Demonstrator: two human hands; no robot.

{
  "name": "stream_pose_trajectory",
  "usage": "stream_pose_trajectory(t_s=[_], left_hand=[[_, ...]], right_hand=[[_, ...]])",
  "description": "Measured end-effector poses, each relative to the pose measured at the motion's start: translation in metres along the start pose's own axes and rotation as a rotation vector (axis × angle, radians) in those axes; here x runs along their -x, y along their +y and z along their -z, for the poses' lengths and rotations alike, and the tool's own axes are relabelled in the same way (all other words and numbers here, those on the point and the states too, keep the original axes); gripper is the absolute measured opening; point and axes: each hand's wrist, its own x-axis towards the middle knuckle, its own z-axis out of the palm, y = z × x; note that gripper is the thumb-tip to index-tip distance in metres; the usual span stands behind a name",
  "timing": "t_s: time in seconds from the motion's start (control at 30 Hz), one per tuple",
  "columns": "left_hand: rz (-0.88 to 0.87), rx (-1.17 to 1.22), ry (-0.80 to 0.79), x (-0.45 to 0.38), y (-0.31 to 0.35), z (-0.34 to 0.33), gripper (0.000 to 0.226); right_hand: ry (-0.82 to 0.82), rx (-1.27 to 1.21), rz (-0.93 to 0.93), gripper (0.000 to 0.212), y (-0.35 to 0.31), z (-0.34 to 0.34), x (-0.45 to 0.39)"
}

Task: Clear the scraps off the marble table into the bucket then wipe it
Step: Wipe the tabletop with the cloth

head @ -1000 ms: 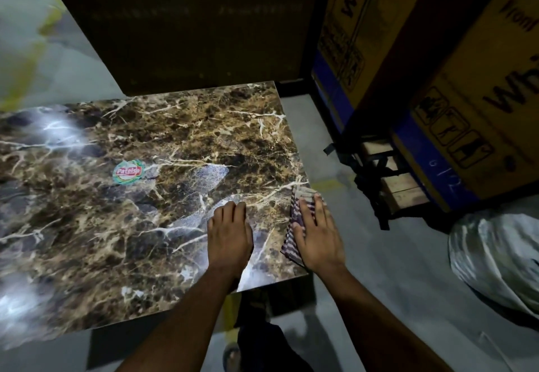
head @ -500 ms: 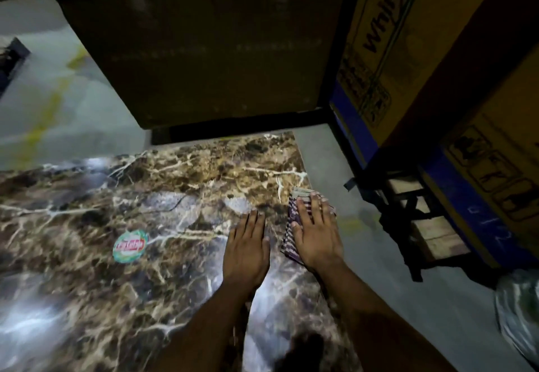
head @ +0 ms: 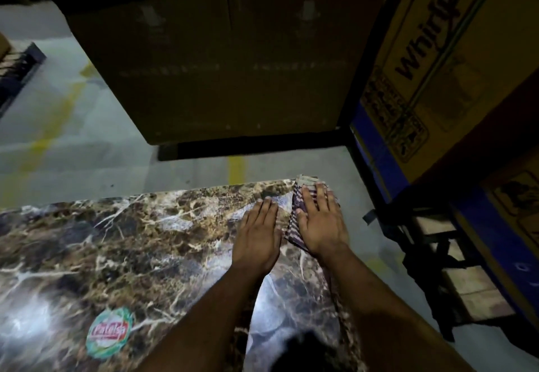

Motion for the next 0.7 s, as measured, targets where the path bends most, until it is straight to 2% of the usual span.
stream_pose_trajectory(t_s=[0.17,0.27,0.37,0.57,0.7], left_hand=[[-0.037,0.009,-0.008,-0.022,-0.013,0.006,0.058],[0.014,-0.005,0.023,-0.015,-0.027,0.009,0.057],[0.066,0.002,0.038,0.000,-0.048,0.014,0.056],[0.172,-0.007,0.061,0.046,-0.135,0.044,0.055],[0.235,0.003,0.060,0.081,-0.218,0.063,0.056]], right_hand=[[0.018,0.010,0.013,0.083,-0.010,0.007,-0.034],[0.041,0.054,0.005,0.078,-0.018,0.006,-0.038],[-0.001,0.087,0.086,0.073,-0.042,0.003,-0.036],[-0.034,0.065,0.280,0.077,-0.158,-0.023,-0.027],[-0.048,0.060,0.318,0.079,-0.229,-0.039,-0.022]])
